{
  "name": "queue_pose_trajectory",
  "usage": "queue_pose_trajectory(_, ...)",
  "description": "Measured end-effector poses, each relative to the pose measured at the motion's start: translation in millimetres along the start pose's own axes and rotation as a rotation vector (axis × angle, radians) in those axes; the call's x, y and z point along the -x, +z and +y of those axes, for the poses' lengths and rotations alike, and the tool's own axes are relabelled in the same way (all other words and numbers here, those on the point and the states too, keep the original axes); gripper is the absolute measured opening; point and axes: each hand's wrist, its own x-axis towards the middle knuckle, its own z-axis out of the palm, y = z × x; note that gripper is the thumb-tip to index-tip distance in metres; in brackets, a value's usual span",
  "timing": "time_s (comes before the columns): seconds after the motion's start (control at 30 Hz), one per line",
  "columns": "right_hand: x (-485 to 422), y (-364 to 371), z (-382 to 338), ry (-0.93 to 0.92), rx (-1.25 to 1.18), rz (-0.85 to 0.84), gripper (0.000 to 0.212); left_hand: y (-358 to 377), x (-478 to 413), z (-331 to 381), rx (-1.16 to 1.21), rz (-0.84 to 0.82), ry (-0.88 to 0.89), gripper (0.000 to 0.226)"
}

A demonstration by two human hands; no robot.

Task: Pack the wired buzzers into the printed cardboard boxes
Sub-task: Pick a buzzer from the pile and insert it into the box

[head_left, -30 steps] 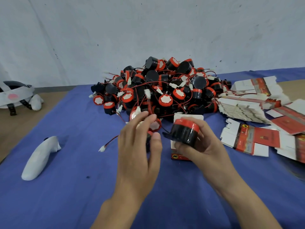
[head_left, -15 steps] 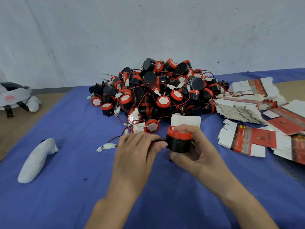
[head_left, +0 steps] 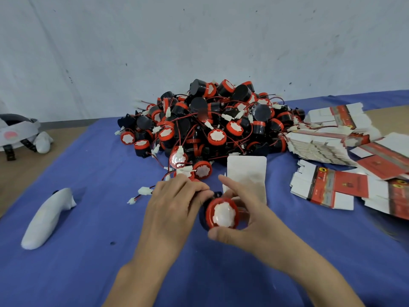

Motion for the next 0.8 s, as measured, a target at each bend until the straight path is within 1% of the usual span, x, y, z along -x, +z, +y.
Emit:
queue_pose_trajectory(0.07, -2, 11, 5, -0.004, 0.155, -0.001, 0.088, 4, -1, 5, 0.033, 0.018, 0.076, 0.009)
queue_pose_trajectory(0.13, -4, 20, 8, -0.062, 0.26, 0.075, 0.076, 8, -1, 10, 0.067, 0.028, 0.101, 0.009)
queue_pose_trajectory(0.17, -5, 23, 9, -0.096, 0.296, 0.129, 0.07, 9, -1, 12, 0.098, 0.022, 0.06, 0.011)
queue_pose_trajectory(0.27, -8, 26, 11, -0.179, 0.326, 0.262, 0.066, 6, -1, 17, 0.237, -0.029, -0.158, 0.021)
queue_pose_trajectory(0.33, -10, 26, 9, -0.179, 0.239, 0.325, 0.066, 3, -3, 21, 0.312, -0.059, -0.24, 0.025)
queue_pose_trajectory(0.47, -9, 26, 2, -0.162, 0.107, 0.422, 0.063, 0, -5, 24, 0.41, -0.054, -0.298, 0.026)
queue_pose_trajectory(0.53, -9, 25, -4, -0.112, -0.034, 0.459, 0.067, 0, -4, 21, 0.418, -0.062, -0.307, 0.027)
queue_pose_trajectory(0.63, -9, 21, -8, -0.052, -0.284, 0.497, 0.066, 1, -2, 18, 0.436, -0.095, -0.309, 0.029)
queue_pose_trajectory(0.7, -9, 21, -10, -0.044, -0.368, 0.495, 0.071, 3, -1, 20, 0.46, -0.128, -0.318, 0.032)
queue_pose_trajectory(0.8, -10, 20, -13, -0.021, -0.458, 0.513, 0.066, 6, 1, 27, 0.481, -0.206, -0.314, 0.041)
